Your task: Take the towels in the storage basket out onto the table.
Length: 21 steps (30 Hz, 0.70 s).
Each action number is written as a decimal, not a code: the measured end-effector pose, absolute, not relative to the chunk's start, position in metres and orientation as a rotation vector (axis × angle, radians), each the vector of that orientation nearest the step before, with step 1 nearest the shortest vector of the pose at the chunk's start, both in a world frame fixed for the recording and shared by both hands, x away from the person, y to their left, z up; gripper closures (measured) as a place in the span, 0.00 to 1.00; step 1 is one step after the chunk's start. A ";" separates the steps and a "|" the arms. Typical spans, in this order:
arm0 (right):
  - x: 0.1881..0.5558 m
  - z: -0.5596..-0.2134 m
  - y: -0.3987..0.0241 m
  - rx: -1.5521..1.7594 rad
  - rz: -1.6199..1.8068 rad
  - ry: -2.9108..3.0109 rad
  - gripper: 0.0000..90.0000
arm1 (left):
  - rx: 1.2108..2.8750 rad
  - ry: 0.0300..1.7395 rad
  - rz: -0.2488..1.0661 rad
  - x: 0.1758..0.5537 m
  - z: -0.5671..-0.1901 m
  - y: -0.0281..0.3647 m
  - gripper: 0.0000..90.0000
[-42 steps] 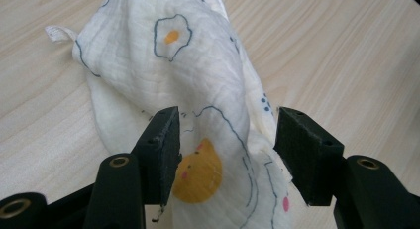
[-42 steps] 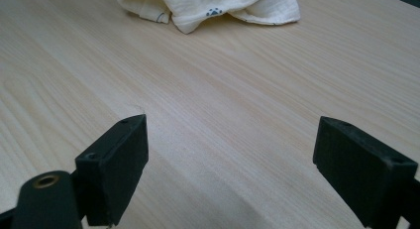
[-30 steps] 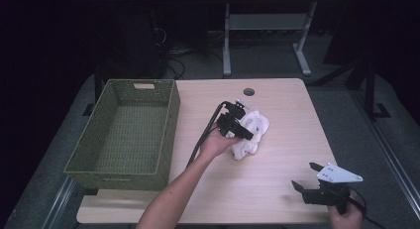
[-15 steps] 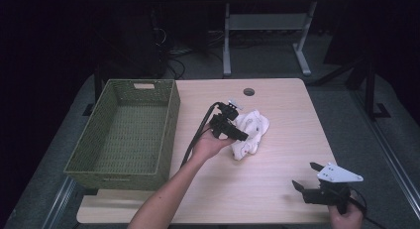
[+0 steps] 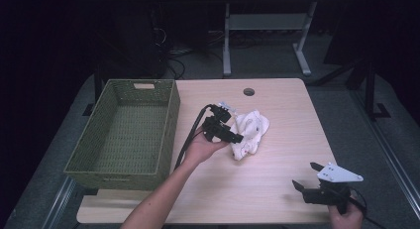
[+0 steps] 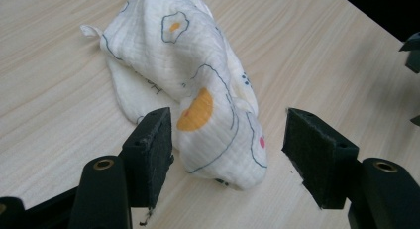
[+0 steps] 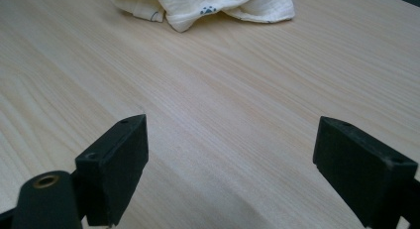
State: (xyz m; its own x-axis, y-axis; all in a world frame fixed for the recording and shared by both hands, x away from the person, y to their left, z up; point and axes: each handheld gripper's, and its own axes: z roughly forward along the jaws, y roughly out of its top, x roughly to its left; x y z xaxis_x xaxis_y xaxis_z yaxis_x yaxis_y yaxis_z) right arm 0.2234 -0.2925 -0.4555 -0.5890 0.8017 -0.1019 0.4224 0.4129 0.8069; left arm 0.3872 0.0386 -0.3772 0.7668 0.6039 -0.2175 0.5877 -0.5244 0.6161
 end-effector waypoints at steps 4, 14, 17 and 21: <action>0.224 -0.456 -0.292 1.036 1.046 2.194 0.15 | 2.245 0.876 0.029 0.382 -0.375 0.042 0.38; 0.224 -0.456 -0.292 1.037 1.041 2.196 0.15 | 2.255 0.840 0.048 0.368 -0.374 0.052 0.34; 0.224 -0.456 -0.292 1.039 1.041 2.195 0.15 | 2.240 0.848 0.034 0.364 -0.375 0.055 0.33; 0.224 -0.457 -0.292 1.038 1.040 2.198 0.15 | 2.235 0.840 0.037 0.360 -0.377 0.059 0.32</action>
State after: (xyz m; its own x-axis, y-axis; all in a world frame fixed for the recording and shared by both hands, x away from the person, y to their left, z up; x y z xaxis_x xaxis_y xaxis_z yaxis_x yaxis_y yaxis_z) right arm 0.2240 -0.2915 -0.4567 -0.5890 0.8010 -0.1072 0.4252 0.4200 0.8017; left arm 0.3597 0.0590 -0.3769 0.7856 0.5799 -0.2160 0.5588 -0.5150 0.6500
